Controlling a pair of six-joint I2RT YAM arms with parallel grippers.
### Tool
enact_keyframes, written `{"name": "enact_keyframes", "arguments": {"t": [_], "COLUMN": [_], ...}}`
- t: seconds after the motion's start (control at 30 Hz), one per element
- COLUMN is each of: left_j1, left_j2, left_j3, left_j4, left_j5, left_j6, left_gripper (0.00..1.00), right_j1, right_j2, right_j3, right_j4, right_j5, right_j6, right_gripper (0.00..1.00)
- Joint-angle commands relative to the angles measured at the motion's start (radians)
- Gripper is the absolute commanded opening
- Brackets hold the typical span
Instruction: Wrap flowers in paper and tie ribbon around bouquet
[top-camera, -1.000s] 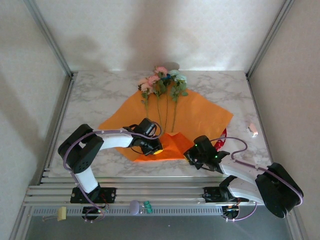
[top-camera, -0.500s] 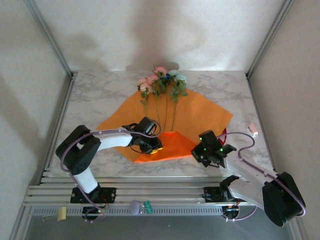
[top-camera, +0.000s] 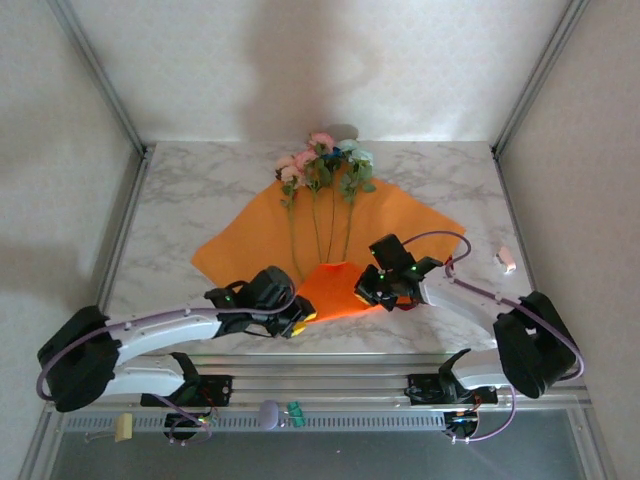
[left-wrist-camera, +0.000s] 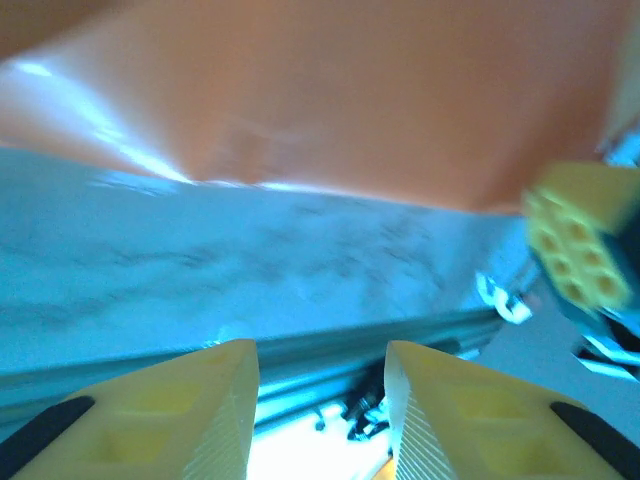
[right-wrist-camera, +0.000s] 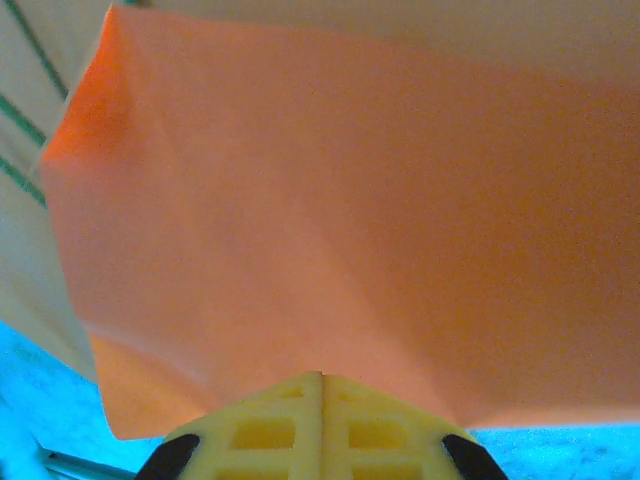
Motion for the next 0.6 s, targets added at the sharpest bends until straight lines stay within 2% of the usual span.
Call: {"name": "enact_keyframes", "arguments": {"t": [0.0, 0.13, 0.3, 0.47, 0.57], "left_j1": [-0.014, -0.074, -0.097, -0.097, -0.097], "left_j2": [0.106, 0.210, 0.207, 0.250, 0.308], "left_j3": [0.004, 0.072, 0.030, -0.033, -0.037], "left_j4": [0.253, 0.227, 0.245, 0.372, 0.441], "left_j5": [-0.030, -0.074, -0.174, -0.233, -0.231], "left_j6": [-0.185, -0.219, -0.301, -0.342, -0.341], "left_gripper": [0.38, 0.40, 0.39, 0.34, 0.29], "right_j1": [-0.066, -0.125, -0.146, -0.148, -0.149], "right_j2": [-0.018, -0.036, 0.014, 0.010, -0.003], "right_j3": [-0.038, -0.140, -0.258, -0.299, -0.302], "right_j4": [-0.022, 0.003, 0.130, 0.143, 0.125], "right_j5": [-0.043, -0.095, -0.126, -0.110, -0.098], "right_j6": [-0.071, -0.067, 0.012, 0.041, 0.040], "right_gripper": [0.00, 0.00, 0.00, 0.00, 0.00]}}
